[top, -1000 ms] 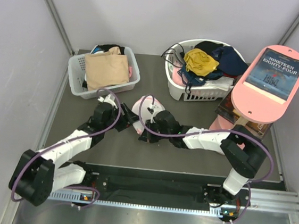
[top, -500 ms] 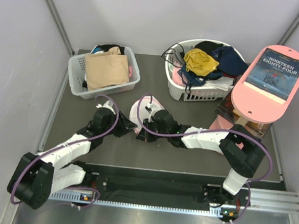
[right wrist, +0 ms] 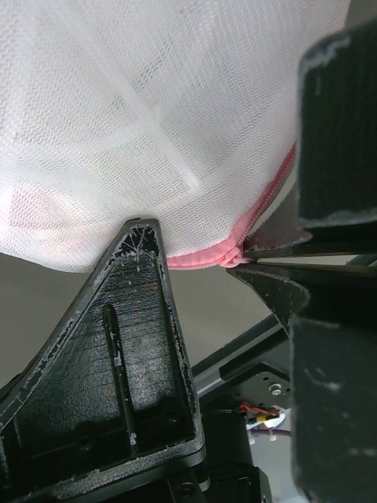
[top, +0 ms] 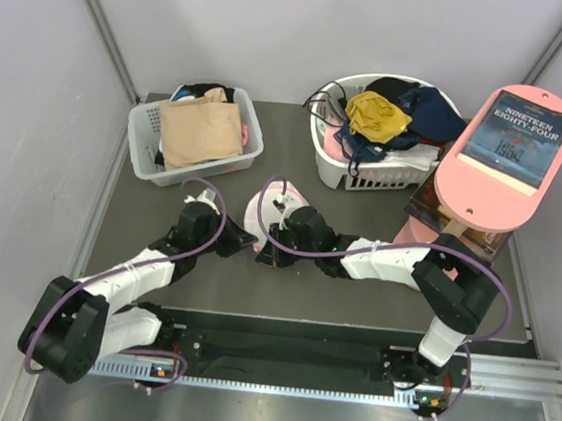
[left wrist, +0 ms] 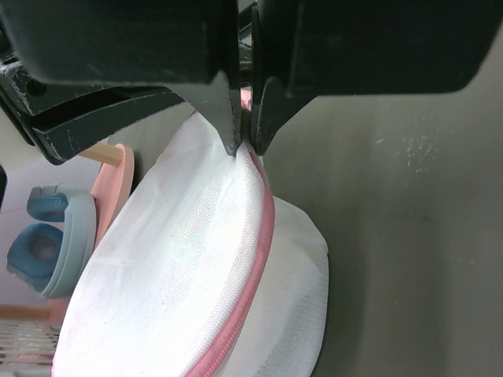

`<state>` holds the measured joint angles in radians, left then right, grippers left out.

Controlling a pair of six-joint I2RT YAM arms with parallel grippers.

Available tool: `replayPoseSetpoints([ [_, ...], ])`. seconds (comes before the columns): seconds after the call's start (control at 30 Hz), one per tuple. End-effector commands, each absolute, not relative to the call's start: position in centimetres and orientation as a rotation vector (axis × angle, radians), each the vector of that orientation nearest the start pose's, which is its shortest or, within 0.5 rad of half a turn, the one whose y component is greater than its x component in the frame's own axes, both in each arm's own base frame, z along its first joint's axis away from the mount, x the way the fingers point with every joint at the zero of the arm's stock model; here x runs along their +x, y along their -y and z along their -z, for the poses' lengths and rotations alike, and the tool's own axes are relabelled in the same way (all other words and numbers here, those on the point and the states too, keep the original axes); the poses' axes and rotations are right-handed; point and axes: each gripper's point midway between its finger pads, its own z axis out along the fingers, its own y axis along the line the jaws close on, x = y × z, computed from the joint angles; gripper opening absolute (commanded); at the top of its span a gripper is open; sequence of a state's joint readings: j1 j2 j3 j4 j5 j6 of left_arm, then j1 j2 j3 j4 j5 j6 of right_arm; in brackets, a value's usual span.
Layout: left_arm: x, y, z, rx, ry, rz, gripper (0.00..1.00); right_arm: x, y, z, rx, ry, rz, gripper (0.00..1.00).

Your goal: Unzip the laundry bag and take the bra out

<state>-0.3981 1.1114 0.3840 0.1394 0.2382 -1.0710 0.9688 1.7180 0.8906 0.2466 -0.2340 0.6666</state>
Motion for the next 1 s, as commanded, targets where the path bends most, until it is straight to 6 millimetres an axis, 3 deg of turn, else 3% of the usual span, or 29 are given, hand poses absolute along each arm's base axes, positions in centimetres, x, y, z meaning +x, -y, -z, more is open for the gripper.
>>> replayPoseSetpoints([
  [0.0, 27.1, 19.4, -9.9, -0.582, -2.211, 1.052, 0.00, 19.4, -41.2, -8.8, -0.525, -2.286, -1.164, 0.00],
  [0.53, 27.9, 19.1, -10.3, -0.506, -2.235, 0.976, 0.00, 20.6, -37.2, -7.2, -0.447, -2.334, -1.035, 0.00],
  [0.73, 28.4, 19.4, -10.2, -0.450, -2.257, 0.955, 0.00, 20.7, -37.0, -7.3, -0.459, -2.328, -1.024, 0.00],
  [0.97, 31.0, 20.0, -11.3, -0.378, -2.249, 0.920, 0.00, 20.6, -37.0, -7.5, -0.476, -2.321, -1.021, 0.00],
])
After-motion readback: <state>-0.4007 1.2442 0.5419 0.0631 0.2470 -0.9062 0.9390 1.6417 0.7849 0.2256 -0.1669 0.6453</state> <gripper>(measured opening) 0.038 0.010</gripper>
